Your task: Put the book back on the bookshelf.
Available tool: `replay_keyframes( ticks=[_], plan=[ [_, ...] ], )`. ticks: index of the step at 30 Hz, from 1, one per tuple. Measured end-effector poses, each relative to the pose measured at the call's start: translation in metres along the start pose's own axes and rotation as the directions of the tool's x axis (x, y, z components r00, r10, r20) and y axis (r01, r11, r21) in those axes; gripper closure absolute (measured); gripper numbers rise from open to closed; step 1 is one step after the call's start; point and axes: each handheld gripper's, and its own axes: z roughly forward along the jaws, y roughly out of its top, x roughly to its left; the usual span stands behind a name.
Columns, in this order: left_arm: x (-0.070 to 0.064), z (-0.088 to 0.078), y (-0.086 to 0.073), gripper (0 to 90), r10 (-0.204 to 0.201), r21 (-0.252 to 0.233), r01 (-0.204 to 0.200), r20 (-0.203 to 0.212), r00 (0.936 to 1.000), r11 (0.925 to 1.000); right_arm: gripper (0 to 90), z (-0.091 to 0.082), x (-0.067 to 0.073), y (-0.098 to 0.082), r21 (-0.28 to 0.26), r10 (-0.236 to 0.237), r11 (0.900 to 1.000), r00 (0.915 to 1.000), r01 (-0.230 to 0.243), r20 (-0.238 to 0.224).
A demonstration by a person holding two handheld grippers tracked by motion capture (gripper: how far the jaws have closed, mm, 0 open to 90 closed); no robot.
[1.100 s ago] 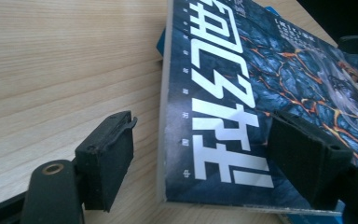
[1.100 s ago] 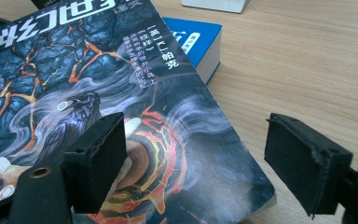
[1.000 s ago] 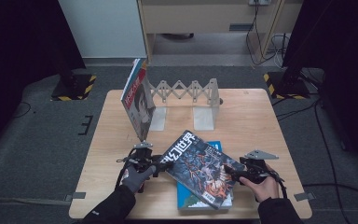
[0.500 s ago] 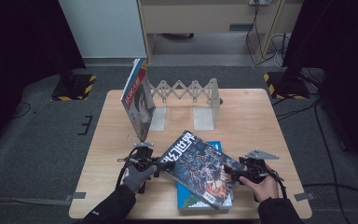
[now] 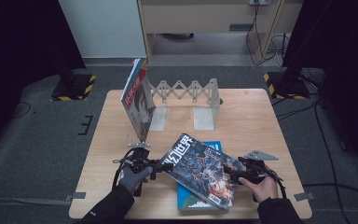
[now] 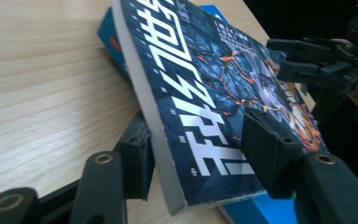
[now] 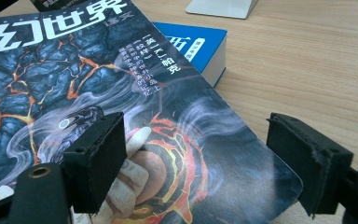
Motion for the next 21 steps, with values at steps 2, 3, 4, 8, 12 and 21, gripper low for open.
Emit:
replay_keyframes(
  ticks=[2, 3, 4, 8, 12, 21],
  plan=[
    [0.001, 0.005, 0.001, 41.4, -0.015, 0.013, 0.015, 0.008, 0.9999, 0.9998, 20.8, 0.0, 0.0, 0.0, 0.0, 0.002, 1.0, 1.0, -0.002, -0.002],
    [0.001, 0.005, 0.001, 40.9, -0.015, 0.013, 0.015, 0.008, 0.9999, 0.9998, 20.8, 0.0, 0.0, 0.0, 0.0, 0.002, 1.0, 1.0, -0.002, -0.002],
    [0.002, 0.008, 0.003, 41.1, -0.025, 0.021, 0.025, 0.009, 0.9996, 0.9995, 20.9, 0.0, 0.0, 0.0, -0.001, 0.003, 1.0, 1.0, -0.003, -0.003],
    [0.002, 0.011, 0.003, 46.5, -0.03, 0.047, 0.03, 0.012, 0.9995, 0.9985, 20.7, 0.001, 0.0, 0.0, -0.001, 0.002, 1.0, 1.0, -0.002, -0.005],
    [-0.008, 0.007, 0.005, 53.4, -0.039, 0.054, 0.036, 0.064, 0.9972, 0.9979, 20.5, 0.001, 0.0, 0.0, -0.007, -0.002, 1.0, 1.0, 0.002, -0.003],
    [-0.017, 0.001, 0.009, 63.4, -0.046, 0.03, 0.043, 0.088, 0.995, 0.9986, 20.3, 0.001, -0.001, 0.001, 0.0, -0.009, 1.0, 0.9999, 0.009, -0.008]
  ],
)
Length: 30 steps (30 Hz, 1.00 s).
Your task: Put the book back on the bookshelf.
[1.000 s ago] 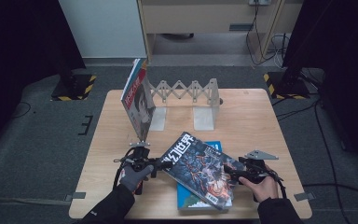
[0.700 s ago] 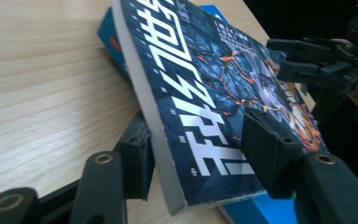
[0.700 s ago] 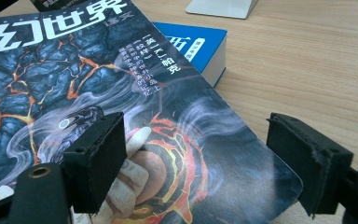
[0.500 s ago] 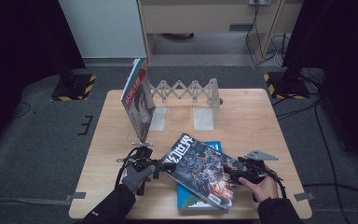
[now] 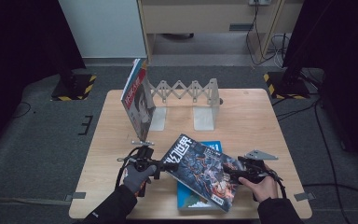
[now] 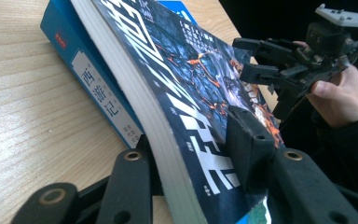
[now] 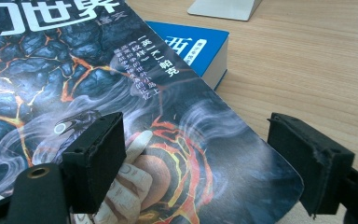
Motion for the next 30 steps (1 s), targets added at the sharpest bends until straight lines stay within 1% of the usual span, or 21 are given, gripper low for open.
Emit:
replay_keyframes(
  ticks=[2, 3, 5, 6, 7, 8, 10, 12, 13, 14, 15, 16, 17, 18, 20, 22, 23, 26, 27, 28, 30],
  plan=[
    [-0.003, -0.001, 0.001, 64.0, -0.002, -0.005, 0.002, -0.001, 1.0, 1.0, 21.0, 0.0, 0.0, 0.0, -0.002, -0.001, 1.0, 1.0, 0.001, 0.001],
    [-0.005, -0.002, 0.002, 65.9, 0.004, -0.009, -0.004, -0.002, 1.0, 0.9999, 23.6, -0.002, -0.001, 0.001, -0.003, -0.009, 1.0, 0.9999, 0.009, 0.009],
    [-0.008, -0.004, 0.004, 68.0, 0.004, -0.015, -0.004, 0.004, 1.0, 0.9999, 24.1, -0.003, -0.002, 0.002, -0.005, -0.01, 1.0, 0.9999, 0.01, 0.013],
    [-0.012, -0.006, 0.005, 69.0, 0.003, -0.022, -0.002, 0.009, 1.0, 0.9997, 24.4, -0.005, -0.005, 0.002, -0.016, -0.001, 1.0, 0.9999, 0.001, 0.016],
    [-0.012, -0.006, 0.005, 69.8, 0.003, -0.022, -0.002, 0.009, 1.0, 0.9997, 24.4, -0.005, -0.005, 0.002, -0.016, -0.001, 1.0, 0.9999, 0.001, 0.016],
    [-0.013, -0.007, 0.006, 69.8, 0.003, -0.025, -0.002, 0.01, 0.9999, 0.9997, 24.4, -0.006, -0.006, 0.003, -0.025, 0.013, 1.0, 0.9998, -0.012, 0.017],
    [-0.017, -0.009, 0.009, 72.1, 0.003, -0.035, -0.002, 0.023, 0.9997, 0.9994, 24.5, -0.01, -0.01, 0.004, -0.049, 0.029, 0.998, 0.9987, -0.027, 0.042],
    [-0.019, -0.01, 0.011, 73.1, 0.0, -0.038, 0.001, 0.023, 0.9997, 0.9993, 24.4, -0.012, -0.014, 0.004, -0.055, 0.029, 0.998, 0.9962, -0.025, 0.082],
    [-0.019, -0.01, 0.011, 73.4, 0.0, -0.038, 0.001, 0.023, 0.9997, 0.9993, 24.4, -0.012, -0.014, 0.004, -0.055, 0.029, 0.998, 0.9962, -0.025, 0.082],
    [-0.021, -0.011, 0.013, 73.7, 0.005, -0.044, -0.004, 0.022, 0.9997, 0.999, 23.6, -0.014, -0.018, 0.003, -0.056, 0.028, 0.998, 0.9921, -0.021, 0.122],
    [-0.021, -0.011, 0.013, 74.0, 0.005, -0.044, -0.004, 0.022, 0.9997, 0.999, 23.0, -0.015, -0.022, 0.003, -0.055, 0.04, 0.998, 0.9884, -0.033, 0.147],
    [-0.022, -0.011, 0.013, 74.0, 0.005, -0.049, -0.004, 0.021, 0.9998, 0.9988, 23.0, -0.015, -0.022, 0.003, -0.055, 0.04, 0.998, 0.9884, -0.033, 0.147],
    [-0.025, -0.013, 0.015, 74.8, 0.002, -0.054, -0.001, 0.02, 0.9998, 0.9985, 21.3, -0.016, -0.028, 0.002, -0.052, 0.051, 0.998, 0.9826, -0.043, 0.178],
    [-0.025, -0.013, 0.015, 75.2, 0.002, -0.054, -0.001, 0.02, 0.9998, 0.9985, 21.3, -0.016, -0.028, 0.002, -0.052, 0.051, 0.998, 0.9826, -0.043, 0.178],
    [-0.027, -0.016, 0.019, 76.0, 0.007, -0.065, -0.005, 0.018, 0.9998, 0.9979, 20.8, -0.017, -0.037, 0.0, -0.034, 0.053, 0.998, 0.9758, -0.047, 0.212],
    [-0.028, -0.019, 0.02, 77.3, -0.002, -0.072, 0.004, 0.021, 0.9998, 0.9974, 20.6, -0.017, -0.04, -0.001, -0.027, 0.05, 0.999, 0.9743, -0.045, 0.219],
    [-0.028, -0.02, 0.021, 78.1, -0.009, -0.08, 0.011, 0.025, 0.9996, 0.9968, 20.3, -0.017, -0.045, -0.003, -0.013, 0.051, 0.999, 0.971, -0.049, 0.233],
    [-0.031, -0.03, 0.026, 80.5, -0.017, -0.121, 0.023, 0.049, 0.9987, 0.9924, 20.3, -0.016, -0.053, -0.005, 0.012, 0.045, 0.999, 0.9662, -0.05, 0.254],
    [-0.031, -0.03, 0.026, 81.1, -0.017, -0.121, 0.023, 0.049, 0.9987, 0.9924, 20.3, -0.016, -0.053, -0.005, 0.012, 0.045, 0.999, 0.9662, -0.05, 0.254],
    [-0.035, -0.037, 0.029, 81.5, -0.007, -0.136, 0.014, 0.055, 0.9985, 0.9906, 20.1, -0.015, -0.056, -0.006, 0.026, 0.046, 0.998, 0.9649, -0.055, 0.259],
    [-0.036, -0.039, 0.031, 81.9, -0.001, -0.143, 0.009, 0.055, 0.9985, 0.9897, 19.9, -0.014, -0.057, -0.007, 0.04, 0.039, 0.998, 0.9639, -0.051, 0.263]
  ],
)
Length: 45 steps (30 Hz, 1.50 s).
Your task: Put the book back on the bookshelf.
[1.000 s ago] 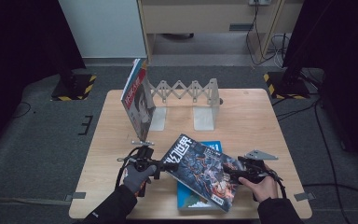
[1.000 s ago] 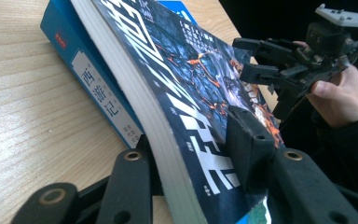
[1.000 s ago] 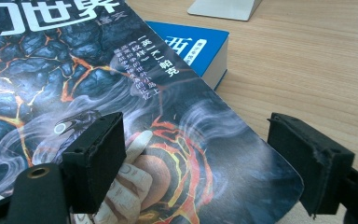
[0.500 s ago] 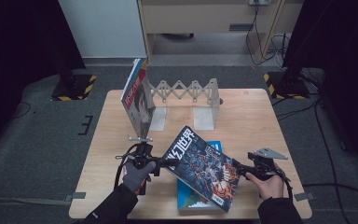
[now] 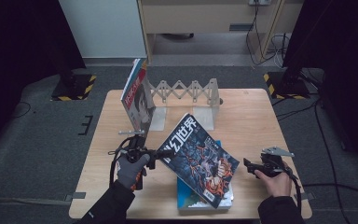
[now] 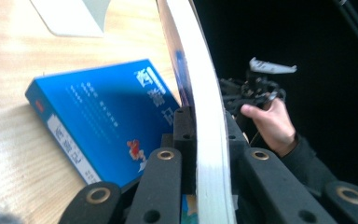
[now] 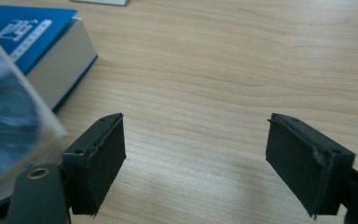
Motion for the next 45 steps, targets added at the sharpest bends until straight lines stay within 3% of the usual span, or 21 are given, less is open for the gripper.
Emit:
replay_keyframes(
  ticks=[8, 14, 24, 27, 32, 34, 35, 37, 40, 42, 45],
  plan=[
    [-0.013, -0.009, 0.009, 82.1, 0.04, -0.026, -0.04, -0.016, 0.9991, 0.9989, 17.3, 0.008, -0.002, -0.004, 0.057, -0.018, 0.998, 0.9996, 0.017, 0.021],
    [-0.021, -0.013, 0.018, 82.3, 0.068, -0.044, -0.069, -0.018, 0.9975, 0.9967, 15.7, 0.015, 0.0, -0.006, 0.1, -0.046, 0.994, 0.9989, 0.044, 0.01],
    [-0.035, -0.02, 0.038, 82.2, 0.113, -0.105, -0.116, -0.037, 0.9929, 0.9877, 9.1, 0.019, 0.001, -0.008, 0.093, -0.084, 0.992, 0.9964, 0.082, 0.01],
    [-0.036, -0.022, 0.041, 82.2, 0.113, -0.115, -0.116, -0.026, 0.9932, 0.9866, 8.1, 0.02, 0.002, -0.009, 0.092, -0.095, 0.991, 0.9954, 0.094, 0.012],
    [-0.042, -0.029, 0.051, 82.2, 0.134, -0.14, -0.141, -0.062, 0.9891, 0.98, 4.8, 0.022, 0.002, -0.011, 0.078, -0.101, 0.992, 0.9947, 0.1, 0.017],
    [-0.045, -0.033, 0.055, 82.2, 0.142, -0.155, -0.152, -0.073, 0.9871, 0.9762, 3.5, 0.022, 0.002, -0.012, 0.073, -0.094, 0.993, 0.9954, 0.092, 0.02],
    [-0.049, -0.038, 0.06, 82.1, 0.155, -0.172, -0.169, -0.088, 0.9839, 0.9706, 3.4, 0.022, 0.002, -0.012, 0.072, -0.095, 0.993, 0.9953, 0.093, 0.02],
    [-0.051, -0.039, 0.062, 82.1, 0.158, -0.179, -0.172, -0.093, 0.9831, 0.9686, 3.4, 0.023, 0.002, -0.012, 0.071, -0.096, 0.993, 0.9952, 0.094, 0.021],
    [-0.058, -0.047, 0.071, 82.1, 0.175, -0.199, -0.197, -0.123, 0.9768, 0.9599, 3.4, 0.023, 0.002, -0.012, 0.07, -0.096, 0.993, 0.9952, 0.095, 0.021],
    [-0.064, -0.054, 0.08, 82.1, 0.193, -0.216, -0.225, -0.159, 0.9682, 0.9502, 3.3, 0.023, 0.002, -0.012, 0.071, -0.096, 0.993, 0.9952, 0.094, 0.021],
    [-0.067, -0.059, 0.084, 82.1, 0.201, -0.225, -0.238, -0.175, 0.9637, 0.9448, 3.2, 0.023, 0.002, -0.012, 0.071, -0.096, 0.993, 0.9952, 0.094, 0.021]
  ],
)
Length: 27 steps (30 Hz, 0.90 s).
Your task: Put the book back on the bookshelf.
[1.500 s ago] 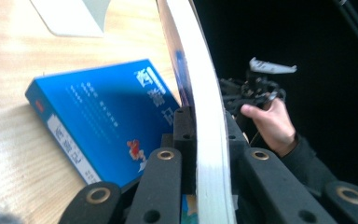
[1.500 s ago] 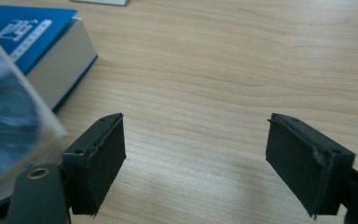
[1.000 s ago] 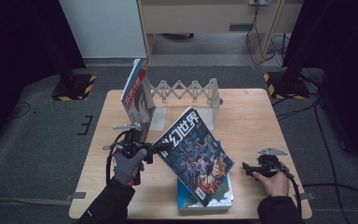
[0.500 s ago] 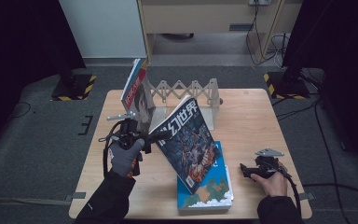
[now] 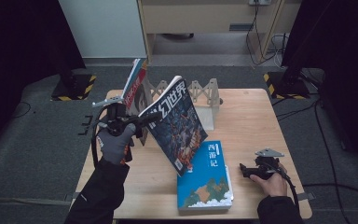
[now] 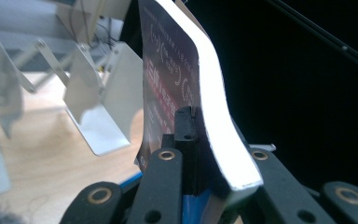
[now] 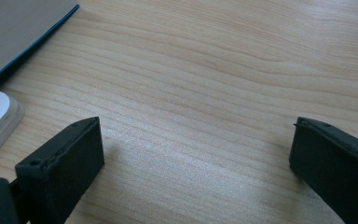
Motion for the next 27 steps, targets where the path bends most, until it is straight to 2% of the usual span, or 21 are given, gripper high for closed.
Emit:
replay_keyframes(
  ticks=[3, 7, 9, 11, 12, 13, 14, 15, 20, 21, 22, 26, 27],
  plan=[
    [0.001, -0.008, 0.01, 82.1, 0.0, -0.036, -0.001, -0.019, 0.9998, 0.9993, 3.2, 0.0, 0.0, 0.0, 0.001, 0.001, 1.0, 1.0, -0.001, -0.001],
    [0.003, -0.013, 0.016, 82.1, 0.003, -0.053, -0.005, -0.038, 0.9993, 0.9986, 3.2, 0.0, 0.0, 0.0, 0.001, 0.001, 1.0, 1.0, -0.001, -0.002],
    [0.003, -0.019, 0.021, 82.1, 0.015, -0.066, -0.019, -0.068, 0.9976, 0.9976, 3.2, 0.0, 0.0, 0.0, 0.001, 0.001, 1.0, 1.0, -0.001, -0.001],
    [0.003, -0.021, 0.023, 82.1, 0.017, -0.074, -0.023, -0.079, 0.9967, 0.997, 3.2, 0.0, 0.0, 0.0, 0.001, 0.001, 1.0, 1.0, -0.001, -0.001],
    [0.004, -0.026, 0.027, 82.1, 0.023, -0.081, -0.032, -0.103, 0.9944, 0.9962, 3.2, 0.0, 0.0, 0.0, 0.001, 0.001, 1.0, 1.0, -0.001, -0.001],
    [0.004, -0.026, 0.027, 82.1, 0.023, -0.081, -0.032, -0.103, 0.9944, 0.9962, 3.2, 0.0, 0.0, 0.0, 0.001, 0.001, 1.0, 1.0, -0.001, 0.0],
    [0.005, -0.03, 0.031, 82.1, 0.029, -0.09, -0.041, -0.129, 0.9912, 0.9951, 3.2, 0.0, 0.0, 0.0, 0.0, -0.001, 1.0, 1.0, 0.001, 0.0],
    [0.005, -0.03, 0.031, 82.1, 0.029, -0.09, -0.041, -0.129, 0.9912, 0.9951, 3.2, 0.0, 0.0, 0.0, 0.0, -0.001, 1.0, 1.0, 0.001, 0.0],
    [0.008, -0.041, 0.04, 82.1, 0.042, -0.111, -0.065, -0.19, 0.9809, 0.9917, 3.2, 0.0, 0.0, 0.0, 0.001, 0.001, 1.0, 1.0, -0.001, 0.0],
    [0.01, -0.045, 0.044, 82.1, 0.039, -0.123, -0.067, -0.216, 0.9755, 0.9901, 3.2, 0.0, 0.0, 0.0, 0.0, 0.0, 1.0, 1.0, 0.0, 0.0],
    [0.01, -0.045, 0.044, 82.2, 0.039, -0.123, -0.067, -0.216, 0.9755, 0.9901, 3.2, 0.0, 0.0, 0.0, 0.0, 0.0, 1.0, 1.0, 0.0, 0.0],
    [0.016, -0.049, 0.048, 82.1, 0.028, -0.14, -0.065, -0.25, 0.9678, 0.988, 3.2, 0.0, 0.0, 0.0, 0.0, 0.0, 1.0, 1.0, 0.0, 0.0],
    [0.018, -0.05, 0.05, 82.1, 0.029, -0.142, -0.07, -0.272, 0.9619, 0.9873, 3.2, 0.0, 0.0, 0.0, 0.0, 0.0, 1.0, 1.0, 0.0, 0.0]
  ],
)
